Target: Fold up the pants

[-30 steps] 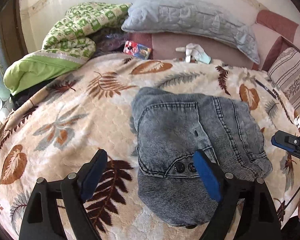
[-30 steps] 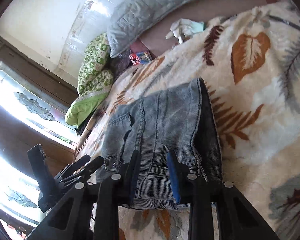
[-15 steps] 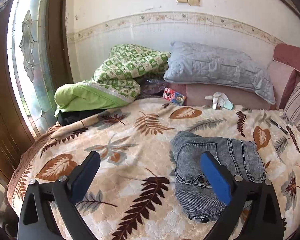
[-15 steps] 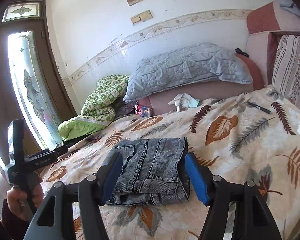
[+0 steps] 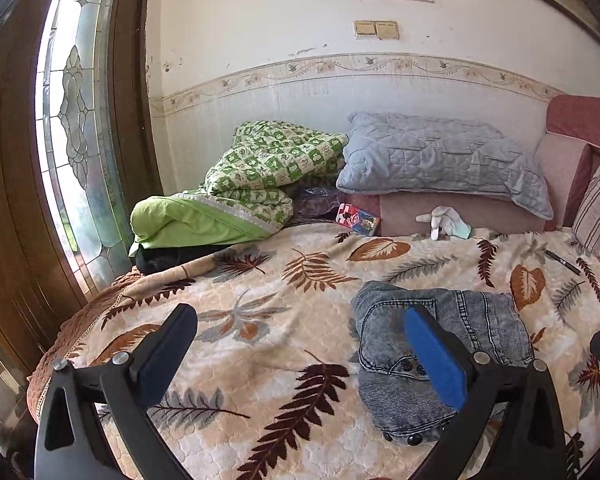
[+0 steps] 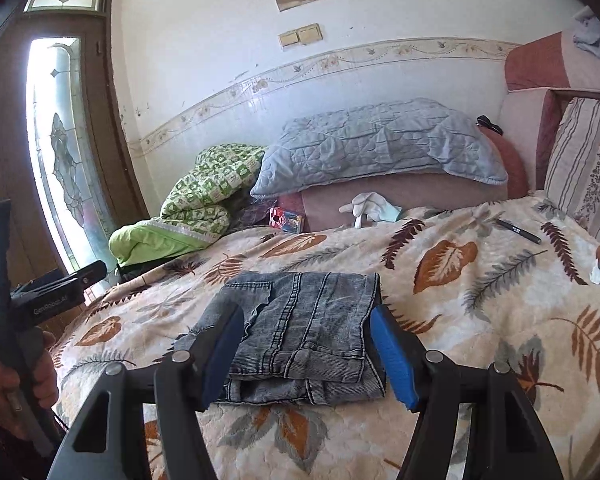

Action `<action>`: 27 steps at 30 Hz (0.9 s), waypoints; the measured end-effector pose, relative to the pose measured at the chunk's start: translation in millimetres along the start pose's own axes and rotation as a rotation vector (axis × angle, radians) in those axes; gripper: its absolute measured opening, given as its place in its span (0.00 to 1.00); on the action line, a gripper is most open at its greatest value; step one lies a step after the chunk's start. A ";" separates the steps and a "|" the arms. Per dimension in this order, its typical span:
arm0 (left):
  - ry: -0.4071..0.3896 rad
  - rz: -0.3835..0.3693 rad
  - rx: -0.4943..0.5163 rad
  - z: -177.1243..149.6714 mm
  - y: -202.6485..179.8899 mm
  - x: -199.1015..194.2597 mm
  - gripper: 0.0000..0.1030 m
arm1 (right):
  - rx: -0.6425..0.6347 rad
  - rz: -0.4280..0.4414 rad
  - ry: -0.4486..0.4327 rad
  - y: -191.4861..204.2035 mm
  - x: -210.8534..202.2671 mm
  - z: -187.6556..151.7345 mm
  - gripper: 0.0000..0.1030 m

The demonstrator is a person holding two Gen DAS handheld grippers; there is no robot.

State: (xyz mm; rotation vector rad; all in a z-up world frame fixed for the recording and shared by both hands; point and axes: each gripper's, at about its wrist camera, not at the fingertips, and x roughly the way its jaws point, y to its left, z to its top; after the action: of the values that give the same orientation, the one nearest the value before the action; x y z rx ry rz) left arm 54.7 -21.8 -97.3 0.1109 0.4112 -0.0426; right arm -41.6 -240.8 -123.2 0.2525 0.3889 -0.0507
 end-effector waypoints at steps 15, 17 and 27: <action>0.057 -0.038 0.012 -7.1 -14.4 17.6 1.00 | 0.059 -0.041 0.028 -16.4 13.4 1.1 0.66; 0.062 -0.037 0.018 -8.2 -16.0 19.3 1.00 | 0.081 -0.039 0.034 -20.9 14.3 2.0 0.67; 0.066 -0.048 0.018 -9.4 -15.9 20.3 1.00 | 0.088 -0.053 0.030 -24.4 14.2 2.2 0.66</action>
State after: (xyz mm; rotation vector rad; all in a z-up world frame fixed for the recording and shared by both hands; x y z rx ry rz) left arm 68.6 -36.9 -115.5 0.1204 0.4795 -0.0901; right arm -30.0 -265.0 -132.3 0.3303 0.4240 -0.1159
